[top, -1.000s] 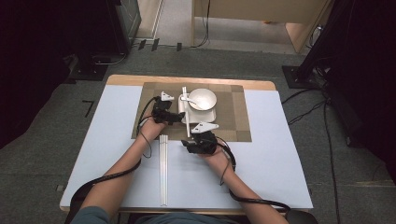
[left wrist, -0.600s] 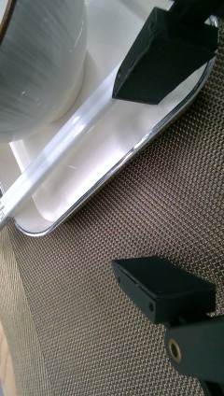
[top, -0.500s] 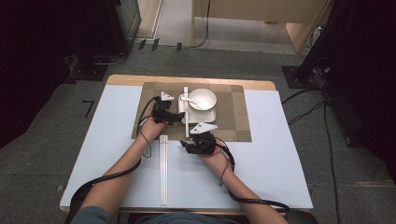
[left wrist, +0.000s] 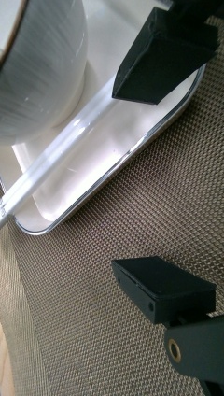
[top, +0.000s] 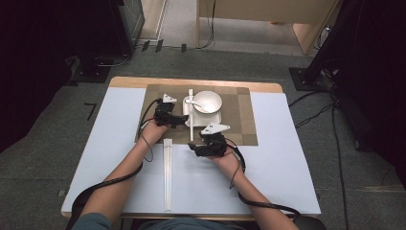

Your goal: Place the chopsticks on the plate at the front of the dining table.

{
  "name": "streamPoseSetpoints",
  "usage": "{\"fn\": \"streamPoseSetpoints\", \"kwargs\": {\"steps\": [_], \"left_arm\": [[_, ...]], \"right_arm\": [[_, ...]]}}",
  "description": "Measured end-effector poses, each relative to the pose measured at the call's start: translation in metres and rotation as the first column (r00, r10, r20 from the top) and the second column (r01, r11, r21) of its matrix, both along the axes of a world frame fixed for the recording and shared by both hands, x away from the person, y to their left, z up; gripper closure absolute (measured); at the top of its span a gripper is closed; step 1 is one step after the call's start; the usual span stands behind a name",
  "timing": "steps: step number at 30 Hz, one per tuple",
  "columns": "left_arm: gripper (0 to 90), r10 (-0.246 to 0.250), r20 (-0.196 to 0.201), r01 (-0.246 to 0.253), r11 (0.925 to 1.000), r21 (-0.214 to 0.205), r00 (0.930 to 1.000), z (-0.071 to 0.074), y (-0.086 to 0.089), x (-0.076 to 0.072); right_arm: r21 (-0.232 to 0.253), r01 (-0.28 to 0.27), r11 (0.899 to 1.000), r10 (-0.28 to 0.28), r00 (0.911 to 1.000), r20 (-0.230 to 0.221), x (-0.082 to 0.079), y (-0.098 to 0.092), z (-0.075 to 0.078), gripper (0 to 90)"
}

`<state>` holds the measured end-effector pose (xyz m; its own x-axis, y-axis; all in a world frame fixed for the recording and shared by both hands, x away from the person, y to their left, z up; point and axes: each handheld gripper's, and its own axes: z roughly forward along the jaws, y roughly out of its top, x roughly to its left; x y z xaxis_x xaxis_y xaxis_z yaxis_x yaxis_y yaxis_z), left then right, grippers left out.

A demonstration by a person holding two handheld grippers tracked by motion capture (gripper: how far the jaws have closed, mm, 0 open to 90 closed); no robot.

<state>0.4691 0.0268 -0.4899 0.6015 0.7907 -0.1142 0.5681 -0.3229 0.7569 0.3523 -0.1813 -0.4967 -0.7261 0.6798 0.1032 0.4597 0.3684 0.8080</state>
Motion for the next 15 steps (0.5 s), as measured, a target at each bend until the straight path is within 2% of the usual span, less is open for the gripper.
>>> {"fn": "streamPoseSetpoints", "kwargs": {"steps": [2, 7, 15], "left_arm": [[15.0, -0.003, -0.001, 0.003, 1.0, -0.002, 1.0, 0.003, 0.002, -0.001], [15.0, -0.018, -0.009, 0.018, 0.9998, 0.006, 0.9998, 0.008, 0.008, -0.007], [15.0, -0.046, -0.014, 0.047, 0.9986, 0.026, 0.9988, 0.015, 0.019, -0.022]], "right_arm": [[-0.01, -0.004, 1.0, 0.004, 0.9999, 0.013, 0.001, -0.004, 0.001, 31.1], [-0.021, -0.01, 1.0, 0.01, 0.9999, 0.007, 0.004, -0.012, 0.003, 28.2], [-0.089, -0.021, 0.996, 0.022, 0.9997, 0.007, 0.004, -0.025, 0.006, 25.5]]}}
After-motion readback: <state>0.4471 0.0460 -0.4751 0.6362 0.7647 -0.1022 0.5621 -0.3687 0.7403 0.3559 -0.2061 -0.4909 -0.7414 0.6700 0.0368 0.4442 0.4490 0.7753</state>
